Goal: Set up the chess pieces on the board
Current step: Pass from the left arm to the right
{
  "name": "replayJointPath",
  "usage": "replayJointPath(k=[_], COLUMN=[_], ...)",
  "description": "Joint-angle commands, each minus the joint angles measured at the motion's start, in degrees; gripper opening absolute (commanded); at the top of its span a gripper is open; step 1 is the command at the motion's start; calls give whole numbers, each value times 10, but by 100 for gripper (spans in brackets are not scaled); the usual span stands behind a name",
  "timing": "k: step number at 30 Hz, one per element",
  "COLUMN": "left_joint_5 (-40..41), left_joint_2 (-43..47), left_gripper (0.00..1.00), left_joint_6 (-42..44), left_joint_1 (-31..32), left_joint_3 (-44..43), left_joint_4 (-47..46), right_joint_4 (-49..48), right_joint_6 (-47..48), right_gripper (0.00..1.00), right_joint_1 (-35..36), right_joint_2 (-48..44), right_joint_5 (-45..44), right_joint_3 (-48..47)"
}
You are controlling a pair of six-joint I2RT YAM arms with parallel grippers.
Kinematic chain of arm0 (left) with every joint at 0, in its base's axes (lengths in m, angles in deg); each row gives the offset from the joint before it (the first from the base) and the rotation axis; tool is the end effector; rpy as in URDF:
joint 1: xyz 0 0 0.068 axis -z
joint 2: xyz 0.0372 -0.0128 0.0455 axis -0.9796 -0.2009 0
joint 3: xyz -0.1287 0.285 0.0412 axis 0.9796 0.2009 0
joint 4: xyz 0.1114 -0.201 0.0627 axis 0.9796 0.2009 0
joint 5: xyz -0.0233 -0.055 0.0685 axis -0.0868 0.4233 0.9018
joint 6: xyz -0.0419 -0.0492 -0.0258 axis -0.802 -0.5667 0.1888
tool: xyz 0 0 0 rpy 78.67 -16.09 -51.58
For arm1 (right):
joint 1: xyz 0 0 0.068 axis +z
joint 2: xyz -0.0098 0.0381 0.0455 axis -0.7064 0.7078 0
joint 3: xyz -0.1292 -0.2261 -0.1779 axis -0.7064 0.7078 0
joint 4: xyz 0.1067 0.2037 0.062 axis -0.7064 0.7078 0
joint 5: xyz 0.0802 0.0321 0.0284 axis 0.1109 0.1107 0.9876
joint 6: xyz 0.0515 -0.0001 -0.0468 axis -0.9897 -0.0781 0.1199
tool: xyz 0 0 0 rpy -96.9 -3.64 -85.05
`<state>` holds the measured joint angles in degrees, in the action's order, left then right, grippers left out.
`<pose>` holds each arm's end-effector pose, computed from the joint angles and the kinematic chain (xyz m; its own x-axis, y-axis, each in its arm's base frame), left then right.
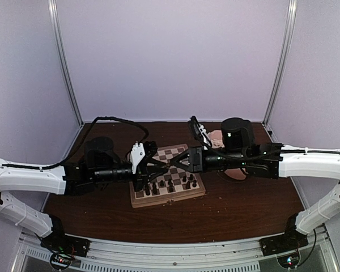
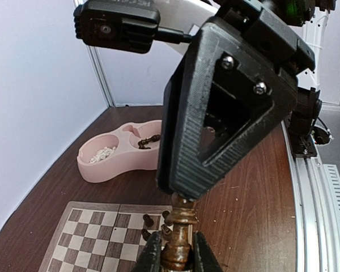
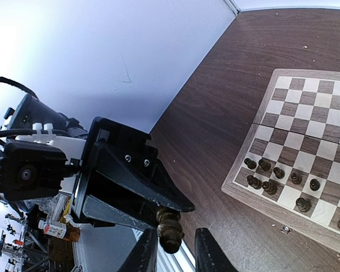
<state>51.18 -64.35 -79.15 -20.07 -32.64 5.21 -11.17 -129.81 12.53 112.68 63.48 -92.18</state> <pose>0.1315 -0.2376 0.3191 -0.0381 0.1889 -0.9813 0.9495 0.3129 0.0234 0.1421 0.2645 0.3554 -0.7789 -0.0799 -0.6220 -0.6127 0.3081 0.7278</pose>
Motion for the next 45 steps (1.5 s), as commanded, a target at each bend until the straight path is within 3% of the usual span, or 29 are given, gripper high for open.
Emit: replayJointPath(k=[1,4,9,12,17,23,27,31,38,45], left_joint_5=[-10,-12,-12,-3,29,71,181,287,245,244], left_joint_2=[0,0,-2,-1,22,76,115,159,151,142], left_gripper=[9,9,12,27,61,77,97,98,98,98], left_joint_6=[-3,-3,-1,-3,-34,-132,-231,-334,-419,-418], left_joint_1=[4,3,4,4,3,3,2,-11,-79,-83], left_joint_3=[-4,-6,-7,-6,23,44,43,48,-38,-51], left_joint_4=[-26,-26,-23,-23,-45,2,75,165,395,434], right_joint_4=[-8,-8,-11,-4,67,226,268,283,299,303], right_joint_6=[5,5,7,13,62,180,238,274,308,319], right_gripper=[26,23,7,5,4,4,4,3,4,4], right_joint_1=[3,4,4,4,4,4,9,26,54,60], right_joint_2=[13,20,18,14,-4,-22,-4,34,114,168], right_joint_5=[8,16,16,16,-23,-125,-165,-188,-230,-276], right_joint_3=[-14,-16,-17,-17,-22,-49,-50,-59,-106,-138])
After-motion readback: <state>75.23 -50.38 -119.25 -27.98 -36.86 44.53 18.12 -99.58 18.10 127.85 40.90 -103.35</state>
